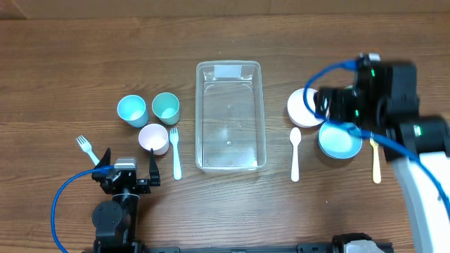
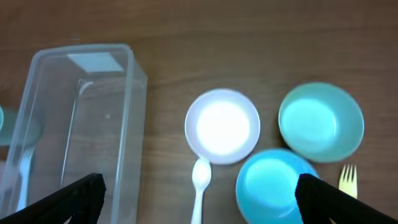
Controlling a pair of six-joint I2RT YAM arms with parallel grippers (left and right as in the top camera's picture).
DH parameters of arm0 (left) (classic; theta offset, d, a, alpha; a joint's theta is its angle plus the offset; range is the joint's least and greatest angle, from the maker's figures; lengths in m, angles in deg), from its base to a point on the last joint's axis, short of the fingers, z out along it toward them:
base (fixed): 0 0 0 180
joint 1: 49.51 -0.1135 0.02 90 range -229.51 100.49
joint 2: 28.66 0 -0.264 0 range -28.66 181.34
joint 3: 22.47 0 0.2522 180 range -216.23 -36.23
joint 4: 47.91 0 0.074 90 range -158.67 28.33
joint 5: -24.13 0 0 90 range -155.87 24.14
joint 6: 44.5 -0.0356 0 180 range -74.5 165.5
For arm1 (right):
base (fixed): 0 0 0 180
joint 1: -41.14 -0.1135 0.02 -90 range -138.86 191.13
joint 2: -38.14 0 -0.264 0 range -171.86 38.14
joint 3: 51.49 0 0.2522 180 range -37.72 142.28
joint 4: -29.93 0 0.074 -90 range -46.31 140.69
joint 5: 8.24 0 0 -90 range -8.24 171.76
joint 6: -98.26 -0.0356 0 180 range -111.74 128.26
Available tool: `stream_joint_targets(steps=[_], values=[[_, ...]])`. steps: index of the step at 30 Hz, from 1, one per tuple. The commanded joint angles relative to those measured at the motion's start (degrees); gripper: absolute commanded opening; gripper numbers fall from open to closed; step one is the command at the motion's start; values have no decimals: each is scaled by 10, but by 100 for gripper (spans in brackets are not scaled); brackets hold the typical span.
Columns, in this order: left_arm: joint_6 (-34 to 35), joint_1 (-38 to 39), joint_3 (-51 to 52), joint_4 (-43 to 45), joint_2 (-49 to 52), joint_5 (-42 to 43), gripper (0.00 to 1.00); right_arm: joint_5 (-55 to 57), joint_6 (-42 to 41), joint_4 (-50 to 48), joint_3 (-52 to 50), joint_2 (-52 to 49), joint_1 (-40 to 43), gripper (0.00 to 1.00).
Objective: Pack container
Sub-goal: 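Reach the right gripper to the white bowl and grasp its rim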
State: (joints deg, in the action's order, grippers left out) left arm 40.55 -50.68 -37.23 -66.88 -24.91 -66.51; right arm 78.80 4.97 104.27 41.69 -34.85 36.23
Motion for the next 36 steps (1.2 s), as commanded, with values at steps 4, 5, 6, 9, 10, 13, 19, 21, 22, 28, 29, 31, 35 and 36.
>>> stream_joint_targets(steps=[4,5,6,9,10,13,19,21,22,28,29,31,35,36], values=[[-13,-3,3,1,-5,7,100,3,46,-33,39,-92,2,100],[-13,-3,3,1,-5,7,100,3,86,-41,39,-125,2,100],[-13,-3,3,1,-5,7,100,3,96,-43,39,-137,2,100],[-13,-3,3,1,-5,7,100,3,130,-61,39,-205,2,100],[-13,-3,3,1,-5,7,100,3,139,-68,39,-221,2,99],[-13,-3,3,1,-5,7,100,23,159,-100,39,-274,2,91],[-13,-3,3,1,-5,7,100,59,181,-144,39,-319,6,62],[-13,-3,3,1,-5,7,100,57,189,-157,38,-325,15,61],[-13,-3,3,1,-5,7,100,54,200,-160,38,-327,20,61],[-13,-3,3,1,-5,7,100,-16,242,-169,38,-358,67,79],[-13,-3,3,1,-5,7,100,-30,252,-169,38,-366,72,80],[-13,-3,3,1,-5,7,100,-50,261,-169,38,-383,76,80],[-13,-3,3,1,-5,7,100,-58,276,-171,38,-404,73,75],[-13,-3,3,1,-5,7,100,-60,276,-172,38,-410,73,74]])
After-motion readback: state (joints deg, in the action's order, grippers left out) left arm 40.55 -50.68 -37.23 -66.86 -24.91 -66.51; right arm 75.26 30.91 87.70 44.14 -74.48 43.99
